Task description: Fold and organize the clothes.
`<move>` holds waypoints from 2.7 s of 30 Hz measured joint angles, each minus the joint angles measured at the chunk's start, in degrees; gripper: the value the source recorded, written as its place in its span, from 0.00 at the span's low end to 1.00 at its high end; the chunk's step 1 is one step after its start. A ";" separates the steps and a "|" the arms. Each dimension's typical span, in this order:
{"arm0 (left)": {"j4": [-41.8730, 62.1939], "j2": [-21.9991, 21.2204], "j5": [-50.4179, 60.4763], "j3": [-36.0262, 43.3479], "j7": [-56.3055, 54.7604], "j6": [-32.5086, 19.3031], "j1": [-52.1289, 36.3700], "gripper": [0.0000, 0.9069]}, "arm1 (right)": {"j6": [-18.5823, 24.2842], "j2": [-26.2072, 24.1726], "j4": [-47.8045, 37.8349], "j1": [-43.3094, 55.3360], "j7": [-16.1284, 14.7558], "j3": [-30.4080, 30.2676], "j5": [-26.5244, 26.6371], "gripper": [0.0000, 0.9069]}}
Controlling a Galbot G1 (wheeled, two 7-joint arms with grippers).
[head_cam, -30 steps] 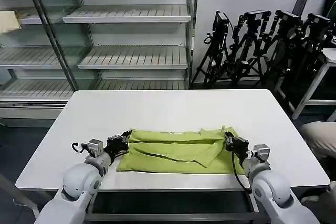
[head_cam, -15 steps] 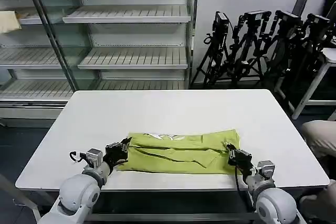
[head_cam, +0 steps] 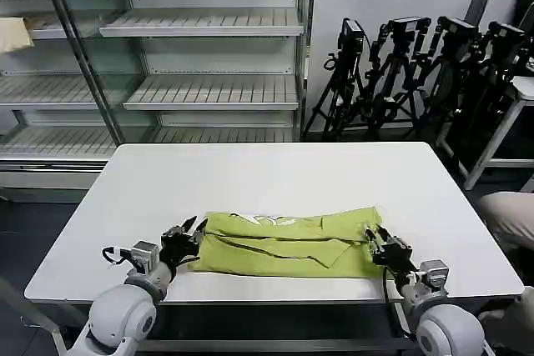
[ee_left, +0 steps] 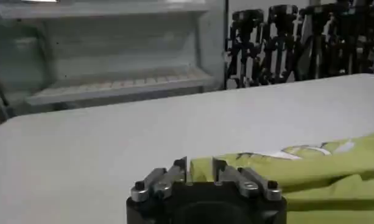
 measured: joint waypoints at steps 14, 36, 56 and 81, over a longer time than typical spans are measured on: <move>0.26 -2.36 -11.23 1.94 -10.21 0.23 1.34 1.00 | 1.07 0.89 6.07 -6.76 -1.77 6.14 -2.14 1.00; 5.16 -4.39 -16.13 4.64 -14.82 -0.13 -2.13 0.01 | 1.87 2.08 7.35 -10.17 -2.42 8.98 -3.47 1.00; 3.98 -3.45 -14.35 4.45 -13.99 0.47 -1.58 0.00 | 1.92 2.59 7.35 -10.35 -2.48 8.58 -4.43 1.00; -1.17 5.76 7.49 -6.58 -0.48 -0.74 -1.73 0.00 | 2.57 3.47 7.63 -10.66 -3.14 8.72 -5.66 1.00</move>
